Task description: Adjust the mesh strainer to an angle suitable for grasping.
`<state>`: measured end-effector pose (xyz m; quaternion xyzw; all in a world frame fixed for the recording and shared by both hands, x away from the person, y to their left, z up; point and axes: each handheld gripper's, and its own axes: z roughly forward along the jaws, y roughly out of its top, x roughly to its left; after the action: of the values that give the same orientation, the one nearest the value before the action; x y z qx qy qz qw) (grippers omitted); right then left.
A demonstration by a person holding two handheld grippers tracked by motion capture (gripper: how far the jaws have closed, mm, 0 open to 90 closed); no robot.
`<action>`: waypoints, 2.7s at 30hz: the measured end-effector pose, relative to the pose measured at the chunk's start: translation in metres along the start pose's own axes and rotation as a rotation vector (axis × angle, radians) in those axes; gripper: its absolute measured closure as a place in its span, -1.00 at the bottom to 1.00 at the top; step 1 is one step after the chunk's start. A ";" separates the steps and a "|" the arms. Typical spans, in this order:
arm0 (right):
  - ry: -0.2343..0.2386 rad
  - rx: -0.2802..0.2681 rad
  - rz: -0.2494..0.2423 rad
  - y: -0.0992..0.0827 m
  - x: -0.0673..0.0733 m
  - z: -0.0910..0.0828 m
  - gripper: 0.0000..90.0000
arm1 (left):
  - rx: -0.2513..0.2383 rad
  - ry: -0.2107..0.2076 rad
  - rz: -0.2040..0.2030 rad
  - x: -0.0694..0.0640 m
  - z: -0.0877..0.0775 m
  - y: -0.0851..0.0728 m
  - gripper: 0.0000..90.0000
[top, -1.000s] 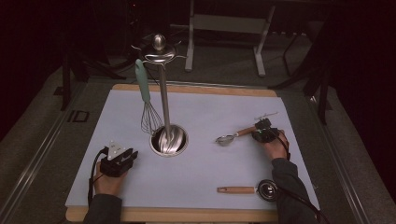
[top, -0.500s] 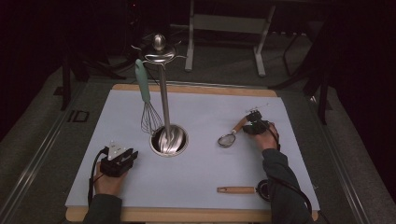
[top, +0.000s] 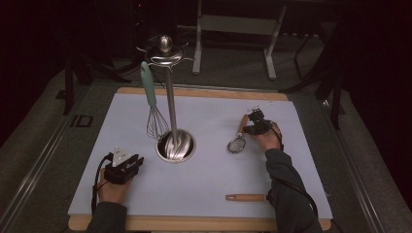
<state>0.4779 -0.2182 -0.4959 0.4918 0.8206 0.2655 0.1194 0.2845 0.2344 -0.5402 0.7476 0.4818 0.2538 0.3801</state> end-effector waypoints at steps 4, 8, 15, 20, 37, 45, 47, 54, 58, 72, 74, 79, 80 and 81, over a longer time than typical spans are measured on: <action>0.045 -0.010 0.032 0.004 0.000 0.000 0.78 | 0.000 0.000 0.000 0.000 0.000 0.000 0.61; 0.082 -0.022 0.076 0.006 0.000 0.001 0.60 | 0.000 0.000 0.001 0.000 0.000 0.000 0.60; 0.102 -0.049 0.120 0.008 0.000 0.000 0.42 | 0.001 0.000 0.003 0.000 0.000 0.000 0.61; 0.148 -0.066 0.161 0.008 -0.001 0.000 0.37 | 0.000 0.000 0.003 0.000 0.000 0.000 0.60; 0.149 -0.087 0.204 0.006 -0.002 0.001 0.34 | 0.001 0.000 0.006 0.000 0.000 0.000 0.60; 0.134 -0.081 0.215 0.001 -0.006 0.002 0.36 | 0.000 0.002 0.007 -0.001 0.000 0.000 0.59; 0.138 -0.069 0.227 -0.001 -0.008 0.004 0.38 | 0.000 0.000 0.007 0.000 0.000 0.000 0.59; 0.144 -0.046 0.248 0.000 -0.010 0.006 0.39 | 0.001 0.001 0.007 -0.001 0.000 0.000 0.59; 0.144 -0.033 0.259 0.002 -0.010 0.008 0.36 | 0.000 0.002 0.007 -0.001 0.000 0.000 0.59; 0.137 0.026 0.316 0.007 -0.008 0.017 0.26 | -0.001 0.001 0.007 -0.001 0.000 0.000 0.59; 0.140 0.039 0.303 0.009 -0.005 0.019 0.29 | -0.001 0.000 0.006 0.000 0.000 0.000 0.59; 0.155 0.062 0.229 0.013 0.009 0.020 0.42 | -0.001 0.000 0.007 -0.001 0.000 0.000 0.59; 0.159 0.063 0.216 0.014 0.011 0.020 0.44 | -0.001 0.001 0.008 -0.001 0.000 0.000 0.59; 0.164 0.064 0.204 0.014 0.014 0.020 0.46 | -0.001 0.001 0.009 -0.001 0.000 0.000 0.59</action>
<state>0.4908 -0.1947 -0.5043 0.5530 0.7814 0.2890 0.0086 0.2841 0.2339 -0.5401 0.7496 0.4784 0.2561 0.3791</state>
